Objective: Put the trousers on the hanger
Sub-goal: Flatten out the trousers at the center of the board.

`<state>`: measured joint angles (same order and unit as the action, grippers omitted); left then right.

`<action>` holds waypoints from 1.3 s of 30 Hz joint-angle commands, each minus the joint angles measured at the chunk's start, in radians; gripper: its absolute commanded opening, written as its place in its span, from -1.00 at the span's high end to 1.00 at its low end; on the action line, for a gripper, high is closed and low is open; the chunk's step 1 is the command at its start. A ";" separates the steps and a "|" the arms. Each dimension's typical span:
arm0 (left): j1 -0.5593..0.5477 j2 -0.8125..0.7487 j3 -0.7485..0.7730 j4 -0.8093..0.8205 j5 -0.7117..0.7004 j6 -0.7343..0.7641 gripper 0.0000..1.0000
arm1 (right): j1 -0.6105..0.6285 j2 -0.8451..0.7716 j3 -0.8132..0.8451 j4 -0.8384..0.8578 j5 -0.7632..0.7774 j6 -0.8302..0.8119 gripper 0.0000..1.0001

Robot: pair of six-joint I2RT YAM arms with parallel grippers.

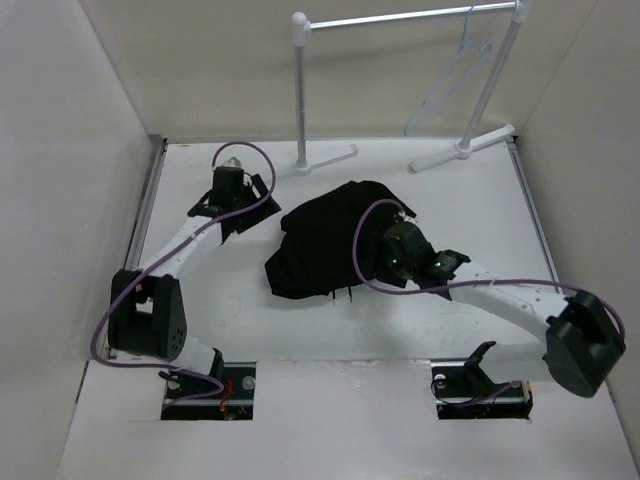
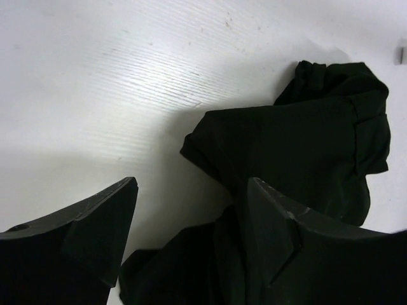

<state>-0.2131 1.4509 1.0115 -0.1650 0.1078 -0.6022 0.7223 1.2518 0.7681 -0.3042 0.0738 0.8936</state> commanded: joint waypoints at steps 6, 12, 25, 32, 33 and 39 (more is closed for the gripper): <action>-0.102 0.233 0.143 0.094 0.087 0.005 -0.31 | -0.022 0.159 0.017 0.152 0.029 0.030 0.05; -0.134 0.307 0.191 0.157 0.070 -0.028 0.70 | -0.045 0.100 0.068 0.160 0.076 -0.021 0.79; 0.005 -0.285 0.289 -0.049 -0.129 -0.053 0.95 | -0.047 -0.213 0.446 -0.202 0.158 -0.205 0.90; -0.022 -0.399 0.548 -0.152 -0.221 -0.001 0.90 | -0.034 -0.247 0.891 -0.368 0.211 -0.312 0.90; -0.024 -0.409 0.562 -0.157 -0.230 0.002 0.90 | -0.025 -0.242 0.945 -0.378 0.215 -0.315 0.90; -0.030 -0.416 0.567 -0.180 -0.238 0.025 0.85 | -0.025 -0.233 0.978 -0.388 0.199 -0.318 0.86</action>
<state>-0.2363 1.0019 1.5845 -0.3252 -0.0971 -0.6090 0.7151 0.9928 1.7840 -0.6262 0.2584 0.6090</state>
